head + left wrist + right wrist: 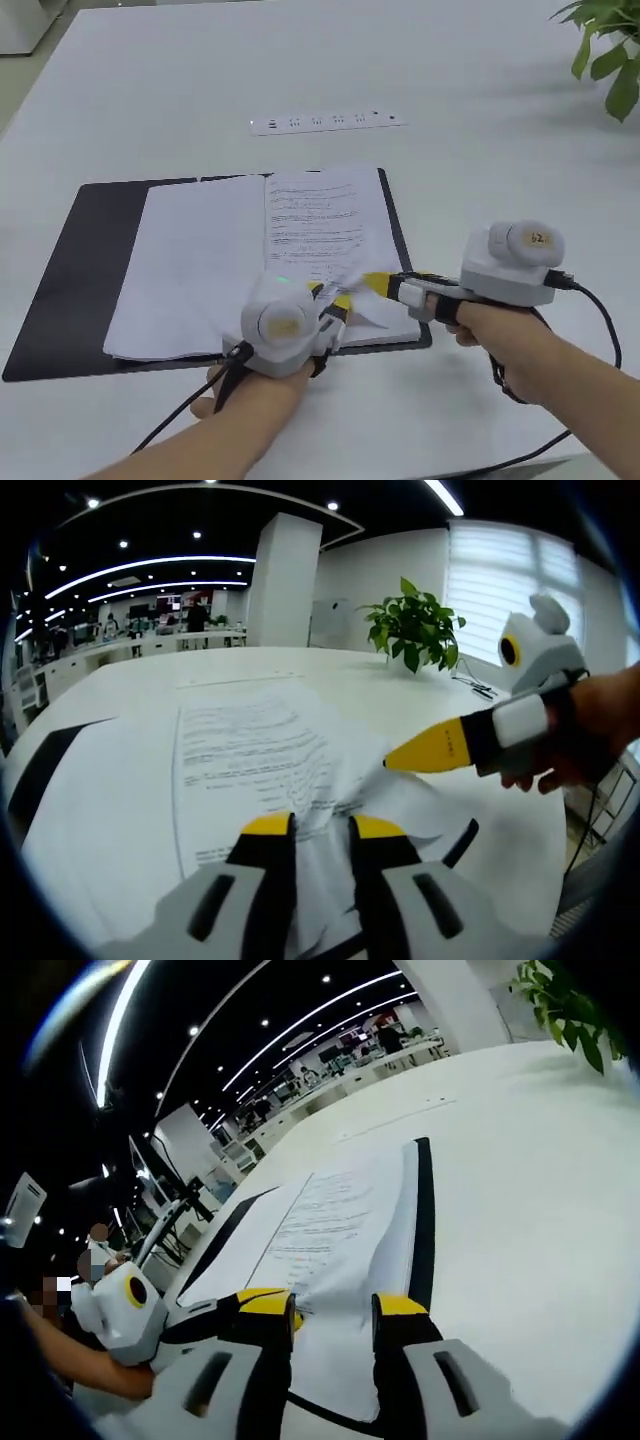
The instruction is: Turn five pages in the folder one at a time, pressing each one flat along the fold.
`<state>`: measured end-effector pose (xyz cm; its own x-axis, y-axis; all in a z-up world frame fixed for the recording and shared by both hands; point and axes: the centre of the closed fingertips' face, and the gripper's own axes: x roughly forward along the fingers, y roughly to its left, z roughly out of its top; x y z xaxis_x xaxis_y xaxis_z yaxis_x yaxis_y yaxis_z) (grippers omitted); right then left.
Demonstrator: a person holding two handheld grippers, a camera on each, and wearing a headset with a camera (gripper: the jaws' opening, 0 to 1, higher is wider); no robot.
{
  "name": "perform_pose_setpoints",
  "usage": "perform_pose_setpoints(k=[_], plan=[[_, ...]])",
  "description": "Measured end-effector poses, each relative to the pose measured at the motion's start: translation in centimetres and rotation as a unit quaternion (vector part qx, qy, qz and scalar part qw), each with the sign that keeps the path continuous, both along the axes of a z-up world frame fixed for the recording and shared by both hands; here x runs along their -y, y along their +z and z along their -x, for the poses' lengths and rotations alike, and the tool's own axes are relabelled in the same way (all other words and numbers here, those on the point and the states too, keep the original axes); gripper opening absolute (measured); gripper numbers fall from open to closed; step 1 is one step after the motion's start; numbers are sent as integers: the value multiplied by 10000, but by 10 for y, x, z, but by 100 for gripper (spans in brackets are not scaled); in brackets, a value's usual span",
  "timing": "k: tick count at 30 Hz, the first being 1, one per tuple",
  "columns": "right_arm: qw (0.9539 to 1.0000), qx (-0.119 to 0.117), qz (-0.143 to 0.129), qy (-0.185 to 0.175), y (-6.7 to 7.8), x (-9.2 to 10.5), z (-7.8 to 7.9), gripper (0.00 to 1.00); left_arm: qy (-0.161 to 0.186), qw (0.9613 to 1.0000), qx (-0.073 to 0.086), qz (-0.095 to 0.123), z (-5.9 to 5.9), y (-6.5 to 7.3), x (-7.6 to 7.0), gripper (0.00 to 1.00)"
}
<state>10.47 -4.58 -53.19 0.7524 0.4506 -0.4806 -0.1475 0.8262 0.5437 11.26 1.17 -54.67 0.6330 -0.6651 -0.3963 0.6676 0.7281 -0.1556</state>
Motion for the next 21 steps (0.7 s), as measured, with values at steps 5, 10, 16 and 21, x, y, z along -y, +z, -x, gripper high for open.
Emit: perform_pose_setpoints(k=[5, 10, 16, 21], plan=[[9996, -118, -209, -116, -6, 1, 0, 21, -11, 10000, -17, -14, 0, 0, 0, 20], [9983, -204, -483, -246, -7, 2, 0, 16, -6, 10000, -24, -13, -1, 0, 0, 20], [9960, -334, -742, -364, -11, 5, 6, 5, 5, 10000, -60, -8, -1, 0, -1, 20], [9902, -405, -1184, -628, -6, 7, 8, 0, -21, 9999, -111, -20, 0, 0, 0, 20]])
